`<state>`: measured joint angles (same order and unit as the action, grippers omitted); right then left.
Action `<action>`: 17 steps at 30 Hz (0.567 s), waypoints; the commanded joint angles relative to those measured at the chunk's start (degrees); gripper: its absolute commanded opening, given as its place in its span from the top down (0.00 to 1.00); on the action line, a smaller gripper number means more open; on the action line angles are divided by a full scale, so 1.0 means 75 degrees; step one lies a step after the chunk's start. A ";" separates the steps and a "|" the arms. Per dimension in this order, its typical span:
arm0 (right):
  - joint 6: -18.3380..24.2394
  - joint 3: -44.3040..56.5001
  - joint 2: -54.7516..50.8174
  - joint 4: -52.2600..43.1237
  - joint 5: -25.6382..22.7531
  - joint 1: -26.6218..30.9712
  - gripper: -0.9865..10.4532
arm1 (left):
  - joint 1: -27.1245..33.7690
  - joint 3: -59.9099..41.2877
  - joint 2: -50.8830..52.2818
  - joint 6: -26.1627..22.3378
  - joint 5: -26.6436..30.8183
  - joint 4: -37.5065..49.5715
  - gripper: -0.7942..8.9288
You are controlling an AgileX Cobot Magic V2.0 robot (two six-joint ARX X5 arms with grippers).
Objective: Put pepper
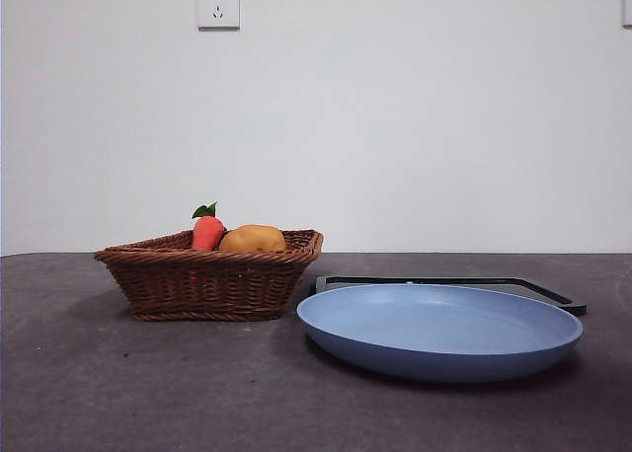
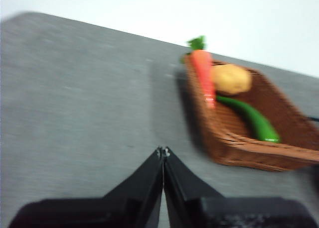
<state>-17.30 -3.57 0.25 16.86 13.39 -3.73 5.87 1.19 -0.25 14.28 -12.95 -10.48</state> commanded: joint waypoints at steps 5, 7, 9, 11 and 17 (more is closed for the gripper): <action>-0.1177 -0.0388 0.0017 -0.0417 0.0405 -0.0017 0.91 | 0.0029 0.0393 -0.0050 0.1023 -0.1151 -0.0076 0.91; -0.1180 -0.0641 0.0140 -0.0414 0.0423 -0.0020 0.91 | 0.0029 0.0638 -0.0169 0.1084 -0.1317 -0.0105 0.91; -0.1180 -0.0976 0.0338 -0.0408 0.0428 -0.0020 0.91 | 0.0029 0.0950 -0.0402 0.1096 -0.1338 -0.0166 0.91; -0.1177 -0.1349 0.0577 -0.0399 0.0431 -0.0020 0.91 | 0.0029 0.1274 -0.0697 0.1084 -0.1416 -0.0259 0.91; -0.0699 -0.2873 0.1708 0.0379 0.0539 -0.0020 0.91 | 0.0029 0.2390 -0.1926 0.0734 -0.2203 -0.0344 0.91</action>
<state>-24.56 -22.96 11.86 18.94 16.97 -3.75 5.87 17.47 -13.47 21.37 -28.45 -13.41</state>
